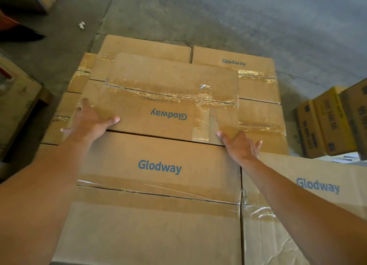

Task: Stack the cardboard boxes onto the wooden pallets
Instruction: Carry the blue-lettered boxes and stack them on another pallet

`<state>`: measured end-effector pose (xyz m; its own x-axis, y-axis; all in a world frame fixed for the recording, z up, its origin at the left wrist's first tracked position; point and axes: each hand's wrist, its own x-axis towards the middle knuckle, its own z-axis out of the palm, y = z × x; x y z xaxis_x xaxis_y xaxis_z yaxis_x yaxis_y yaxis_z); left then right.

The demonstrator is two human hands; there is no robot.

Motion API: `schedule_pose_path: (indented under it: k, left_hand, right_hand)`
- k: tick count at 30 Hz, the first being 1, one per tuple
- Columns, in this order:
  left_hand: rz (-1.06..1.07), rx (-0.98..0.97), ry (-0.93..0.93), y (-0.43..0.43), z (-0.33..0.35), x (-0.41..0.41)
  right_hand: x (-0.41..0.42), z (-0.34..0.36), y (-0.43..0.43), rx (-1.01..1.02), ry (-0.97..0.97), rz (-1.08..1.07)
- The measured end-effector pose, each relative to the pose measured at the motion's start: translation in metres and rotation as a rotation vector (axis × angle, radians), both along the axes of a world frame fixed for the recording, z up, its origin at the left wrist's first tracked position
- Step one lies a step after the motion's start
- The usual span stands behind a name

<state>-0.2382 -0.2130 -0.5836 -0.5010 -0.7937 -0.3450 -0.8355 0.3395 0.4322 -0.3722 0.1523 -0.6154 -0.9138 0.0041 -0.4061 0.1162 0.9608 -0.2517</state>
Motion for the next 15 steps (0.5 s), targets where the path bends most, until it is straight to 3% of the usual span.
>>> schedule_pose_path:
  k: [6,15]
  left_hand:
    - [-0.116,-0.195,0.114,0.055,0.011,-0.007]
    - [-0.343,-0.195,0.265,0.193,0.075,-0.046]
  right_hand:
    - [0.002,0.020,0.025,-0.062,0.030,0.069]
    - [-0.010,0.102,0.130,-0.065,0.191,0.067]
